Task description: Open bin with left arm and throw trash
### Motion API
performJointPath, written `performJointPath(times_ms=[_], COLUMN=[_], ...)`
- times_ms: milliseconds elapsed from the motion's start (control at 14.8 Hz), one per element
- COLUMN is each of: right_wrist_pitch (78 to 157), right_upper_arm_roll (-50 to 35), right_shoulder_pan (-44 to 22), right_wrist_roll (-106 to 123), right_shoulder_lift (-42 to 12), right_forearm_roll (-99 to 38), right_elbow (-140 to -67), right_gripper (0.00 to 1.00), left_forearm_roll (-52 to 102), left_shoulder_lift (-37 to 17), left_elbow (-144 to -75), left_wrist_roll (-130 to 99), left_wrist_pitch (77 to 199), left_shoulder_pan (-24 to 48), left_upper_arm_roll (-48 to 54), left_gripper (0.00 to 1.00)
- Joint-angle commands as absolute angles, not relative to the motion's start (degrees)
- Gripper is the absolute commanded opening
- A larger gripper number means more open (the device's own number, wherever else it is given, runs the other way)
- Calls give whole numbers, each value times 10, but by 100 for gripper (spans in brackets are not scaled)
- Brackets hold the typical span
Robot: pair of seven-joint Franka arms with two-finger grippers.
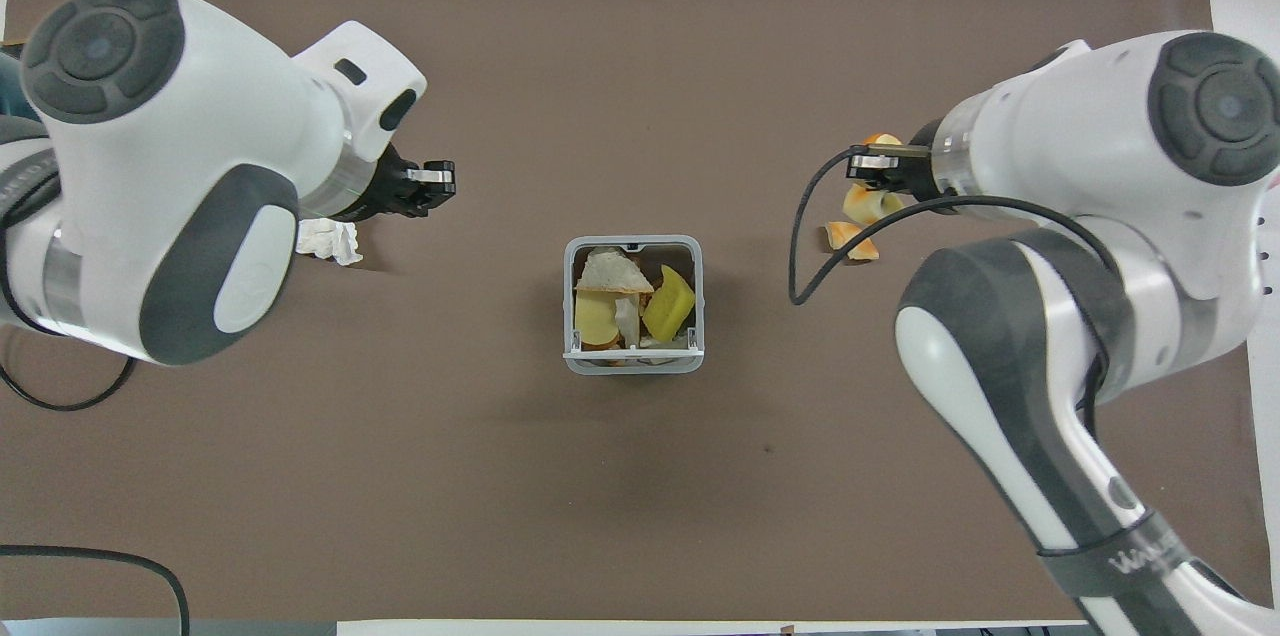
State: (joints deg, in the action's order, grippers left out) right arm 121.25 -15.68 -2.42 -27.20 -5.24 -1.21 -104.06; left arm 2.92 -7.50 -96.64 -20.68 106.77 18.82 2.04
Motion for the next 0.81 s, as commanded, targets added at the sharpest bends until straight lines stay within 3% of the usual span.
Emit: performJointPath(times_ms=[0, 202, 539, 741], right_wrist_pitch=[1275, 1344, 1353, 1347], right_upper_arm_roll=[-162, -162, -162, -163], right_shoulder_pan=[-74, -119, -163, -179], right_wrist_roll=[-363, -436, -505, -533], right_shoulder_lift=[-80, -108, -97, -80], right_forearm_roll=[-21, -60, -88, -88], right_elbow=[-1043, -1044, -1080, -1113], right_gripper=[0, 0, 0, 0], left_forearm_roll=[40, 40, 36, 34], left_shoulder_lift=[-52, -53, -87, -121], left_elbow=[-1042, -1117, -1191, -1199], left_wrist_roll=[-160, -78, -46, -47], left_wrist_pitch=[1110, 1193, 1321, 1369], left_shoulder_pan=[149, 106, 71, 58], left_upper_arm_roll=[25, 24, 23, 22], left_gripper=[100, 100, 100, 100])
